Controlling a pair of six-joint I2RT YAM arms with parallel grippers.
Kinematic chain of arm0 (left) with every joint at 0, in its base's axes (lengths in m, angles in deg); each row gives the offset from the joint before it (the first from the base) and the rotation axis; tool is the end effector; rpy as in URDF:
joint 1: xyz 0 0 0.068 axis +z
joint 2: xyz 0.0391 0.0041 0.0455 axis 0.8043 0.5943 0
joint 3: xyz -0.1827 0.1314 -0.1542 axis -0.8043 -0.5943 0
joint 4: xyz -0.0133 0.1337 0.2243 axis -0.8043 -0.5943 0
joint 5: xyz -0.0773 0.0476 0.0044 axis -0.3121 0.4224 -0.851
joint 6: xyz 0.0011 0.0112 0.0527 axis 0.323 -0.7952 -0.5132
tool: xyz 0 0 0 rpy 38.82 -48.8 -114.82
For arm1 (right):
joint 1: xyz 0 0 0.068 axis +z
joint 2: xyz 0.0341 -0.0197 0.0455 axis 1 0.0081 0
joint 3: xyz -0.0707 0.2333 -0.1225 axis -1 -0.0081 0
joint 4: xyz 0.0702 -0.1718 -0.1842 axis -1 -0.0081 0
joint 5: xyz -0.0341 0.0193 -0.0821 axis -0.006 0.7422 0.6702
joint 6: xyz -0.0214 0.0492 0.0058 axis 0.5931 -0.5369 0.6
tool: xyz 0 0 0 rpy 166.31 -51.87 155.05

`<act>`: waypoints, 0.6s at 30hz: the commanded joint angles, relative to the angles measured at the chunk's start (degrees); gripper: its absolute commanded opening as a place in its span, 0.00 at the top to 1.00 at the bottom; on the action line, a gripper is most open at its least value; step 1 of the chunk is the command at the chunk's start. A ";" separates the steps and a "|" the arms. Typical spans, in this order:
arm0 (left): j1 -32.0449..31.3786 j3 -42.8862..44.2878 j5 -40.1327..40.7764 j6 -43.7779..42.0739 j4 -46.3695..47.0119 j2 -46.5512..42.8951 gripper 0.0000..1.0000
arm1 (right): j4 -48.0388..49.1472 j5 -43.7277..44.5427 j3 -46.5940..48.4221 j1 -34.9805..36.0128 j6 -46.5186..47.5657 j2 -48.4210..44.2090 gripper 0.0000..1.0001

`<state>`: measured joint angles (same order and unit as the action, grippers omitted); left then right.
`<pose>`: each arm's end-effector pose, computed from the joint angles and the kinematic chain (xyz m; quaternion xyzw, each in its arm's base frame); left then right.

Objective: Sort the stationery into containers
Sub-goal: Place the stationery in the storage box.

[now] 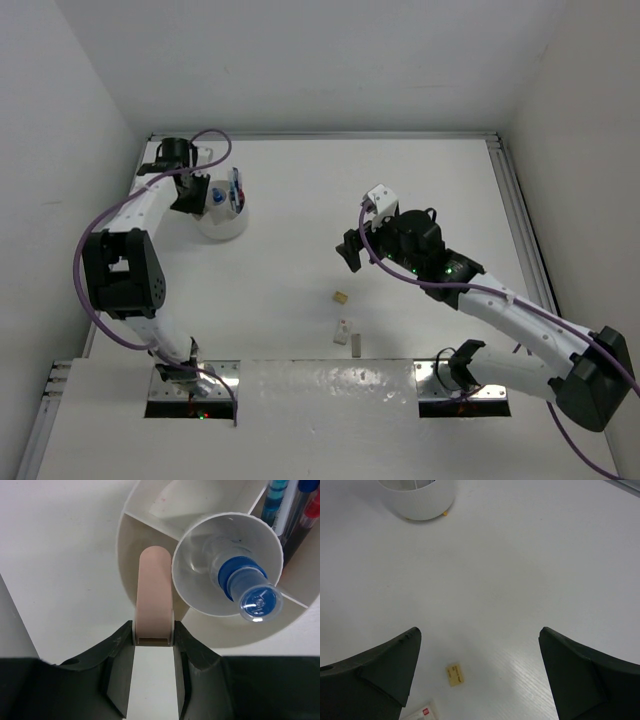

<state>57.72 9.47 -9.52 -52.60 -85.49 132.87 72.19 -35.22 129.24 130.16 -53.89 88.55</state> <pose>0.3563 0.0276 0.2529 0.0964 0.9621 0.0683 0.2457 0.1870 0.1597 0.2808 -0.2093 0.7878 0.2435 0.5256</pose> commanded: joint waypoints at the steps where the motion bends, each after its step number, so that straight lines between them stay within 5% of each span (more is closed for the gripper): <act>1: -0.40 4.54 1.10 2.03 -3.82 2.18 1.00 | 1.07 0.48 -0.41 -0.02 -0.46 -1.40 0.01; 2: -0.41 5.16 1.28 2.47 -4.53 2.63 1.00 | 1.16 0.48 -0.41 -0.02 -0.46 -1.40 0.01; 9: -0.41 6.57 0.75 4.41 -3.57 2.12 0.54 | 0.81 0.30 -0.59 0.16 -0.55 -1.40 0.01; 18: -0.41 8.86 -0.30 5.11 -0.58 -2.11 0.51 | 0.98 0.30 -0.94 0.60 -0.90 -1.49 0.01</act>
<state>57.64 14.95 -9.13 -49.11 -89.10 135.51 72.15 -35.09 128.47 130.29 -54.15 88.06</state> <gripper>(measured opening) 0.496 0.985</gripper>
